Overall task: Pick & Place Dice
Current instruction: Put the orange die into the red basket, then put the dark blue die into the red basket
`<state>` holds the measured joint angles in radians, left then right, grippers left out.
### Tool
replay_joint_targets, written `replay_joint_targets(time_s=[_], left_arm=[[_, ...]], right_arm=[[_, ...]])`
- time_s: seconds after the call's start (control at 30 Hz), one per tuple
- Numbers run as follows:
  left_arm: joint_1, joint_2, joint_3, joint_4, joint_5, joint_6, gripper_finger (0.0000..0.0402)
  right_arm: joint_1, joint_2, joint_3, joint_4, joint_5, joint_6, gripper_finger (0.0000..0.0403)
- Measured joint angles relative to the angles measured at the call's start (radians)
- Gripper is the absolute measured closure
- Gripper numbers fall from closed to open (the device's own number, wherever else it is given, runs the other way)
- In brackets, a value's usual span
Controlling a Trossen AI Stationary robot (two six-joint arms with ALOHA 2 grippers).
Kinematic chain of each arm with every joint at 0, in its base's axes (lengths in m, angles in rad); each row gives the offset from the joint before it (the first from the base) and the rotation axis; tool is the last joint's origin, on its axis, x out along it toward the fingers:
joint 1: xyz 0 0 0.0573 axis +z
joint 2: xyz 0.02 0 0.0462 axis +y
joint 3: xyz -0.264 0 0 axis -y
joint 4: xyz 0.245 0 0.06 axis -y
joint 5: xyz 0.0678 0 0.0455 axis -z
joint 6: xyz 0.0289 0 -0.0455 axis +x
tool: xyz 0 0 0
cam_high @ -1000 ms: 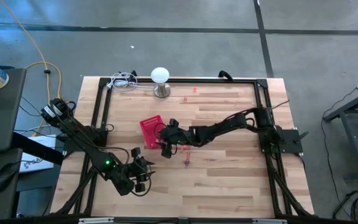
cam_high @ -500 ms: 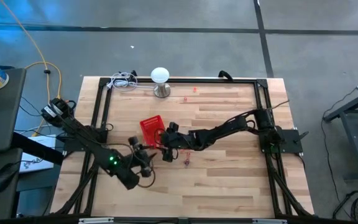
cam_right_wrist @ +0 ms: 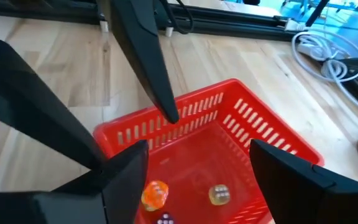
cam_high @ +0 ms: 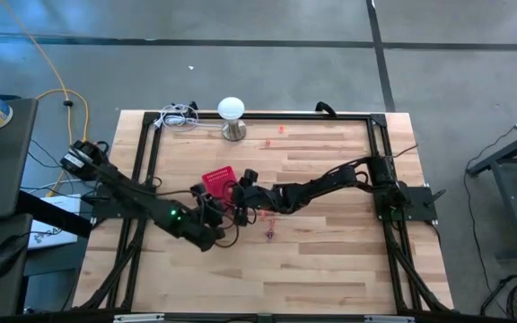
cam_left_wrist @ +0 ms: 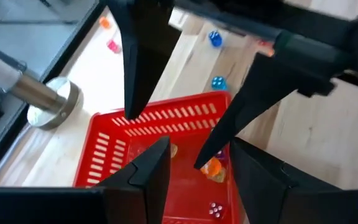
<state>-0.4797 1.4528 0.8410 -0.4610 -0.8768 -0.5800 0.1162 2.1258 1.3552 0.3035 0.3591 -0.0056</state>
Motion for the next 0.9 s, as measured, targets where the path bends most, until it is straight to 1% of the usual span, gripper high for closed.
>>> replay_joint_targets(time_s=[0.13, 0.27, 0.37, 0.43, 0.5, 0.53, 0.6, 0.7, 0.77, 0.8, 0.87, 0.9], left_arm=[[0.029, 0.0, -0.001, -0.022, 0.023, 0.0, 0.0245], [0.026, 0.0, -0.001, -0.029, 0.018, 0.007, 0.0245], [-0.006, -0.015, -0.001, -0.031, -0.013, 0.008, 0.0245], [-0.042, -0.037, 0.0, -0.029, -0.03, 0.008, 0.0245], [-0.083, -0.063, 0.0, -0.014, -0.041, 0.008, 0.0245], [-0.106, -0.074, 0.001, -0.001, -0.042, 0.012, 0.0245], [-0.146, -0.082, 0.001, 0.037, -0.038, 0.044, 0.0245], [-0.198, -0.066, -0.001, 0.145, -0.014, 0.106, 0.0245], [-0.208, -0.043, 0.0, 0.241, 0.042, 0.156, 0.0245], [-0.208, -0.025, -0.001, 0.276, 0.084, 0.185, 0.0245], [-0.201, 0.021, -0.001, 0.38, 0.145, 0.256, 0.0245], [-0.198, 0.042, 0.0, 0.413, 0.159, 0.286, 0.0245]], right_arm=[[0.0, 0.0, 0.0, 0.0, 0.022, 0.0, 0.0132], [0.006, -0.012, 0.0, -0.014, 0.055, -0.024, 0.0133], [0.027, -0.024, 0.001, -0.022, 0.122, -0.044, 0.0133], [0.047, -0.053, -0.003, -0.095, 0.187, -0.046, 0.0133], [0.071, -0.074, 0.003, -0.126, 0.227, -0.045, 0.0133], [0.085, -0.093, 0.002, -0.169, 0.249, -0.035, 0.0133], [0.115, -0.118, 0.0, -0.252, 0.301, -0.008, 0.0133], [0.165, -0.17, -0.004, -0.426, 0.317, 0.077, 0.0133], [0.198, -0.198, 0.003, -0.486, 0.327, 0.167, 0.0133], [0.219, -0.22, 0.002, -0.546, 0.339, 0.219, 0.0133], [0.266, -0.256, -0.001, -0.662, 0.408, 0.313, 0.0132], [0.285, -0.264, 0.0, -0.684, 0.433, 0.358, 0.0132]])
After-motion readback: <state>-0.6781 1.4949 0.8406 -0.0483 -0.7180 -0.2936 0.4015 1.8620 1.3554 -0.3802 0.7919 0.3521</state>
